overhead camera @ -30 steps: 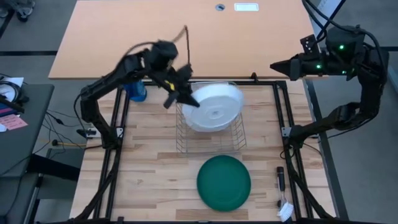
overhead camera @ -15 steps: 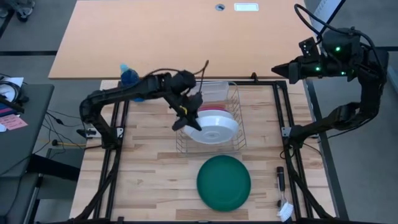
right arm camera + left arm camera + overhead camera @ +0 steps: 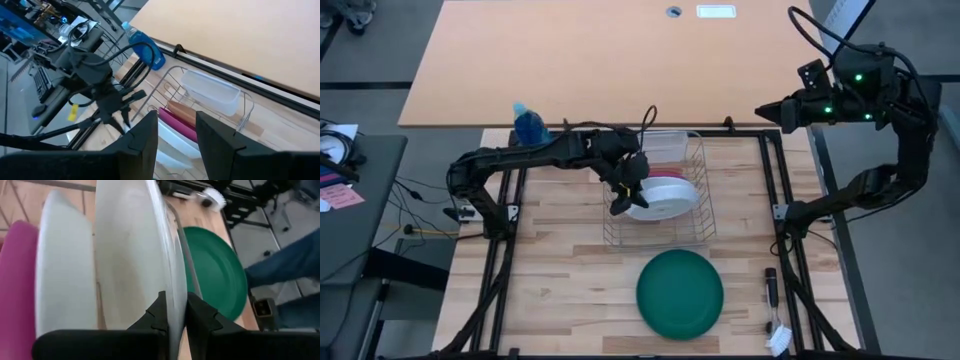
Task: Sort dishes
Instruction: Put the white plate in the dish rack
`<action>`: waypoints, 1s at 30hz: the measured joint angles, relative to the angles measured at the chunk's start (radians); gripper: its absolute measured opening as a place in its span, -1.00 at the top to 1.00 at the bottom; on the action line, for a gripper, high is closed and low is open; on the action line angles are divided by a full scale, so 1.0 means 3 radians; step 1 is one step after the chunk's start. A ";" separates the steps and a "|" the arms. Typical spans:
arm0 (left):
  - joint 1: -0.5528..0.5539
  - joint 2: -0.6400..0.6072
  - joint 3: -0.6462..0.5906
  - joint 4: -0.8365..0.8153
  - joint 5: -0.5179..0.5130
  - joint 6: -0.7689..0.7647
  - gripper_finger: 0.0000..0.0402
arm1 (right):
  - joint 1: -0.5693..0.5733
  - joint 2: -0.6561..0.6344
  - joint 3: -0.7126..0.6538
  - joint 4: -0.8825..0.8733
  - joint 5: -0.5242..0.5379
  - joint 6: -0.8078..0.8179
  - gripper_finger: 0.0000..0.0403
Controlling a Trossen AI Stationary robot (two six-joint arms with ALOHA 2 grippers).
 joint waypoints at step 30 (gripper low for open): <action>-0.0128 0.0003 -0.0202 0.0016 -0.0392 0.0388 0.84 | -0.0143 0.0011 -0.0001 0.0001 -0.0002 -0.0029 0.33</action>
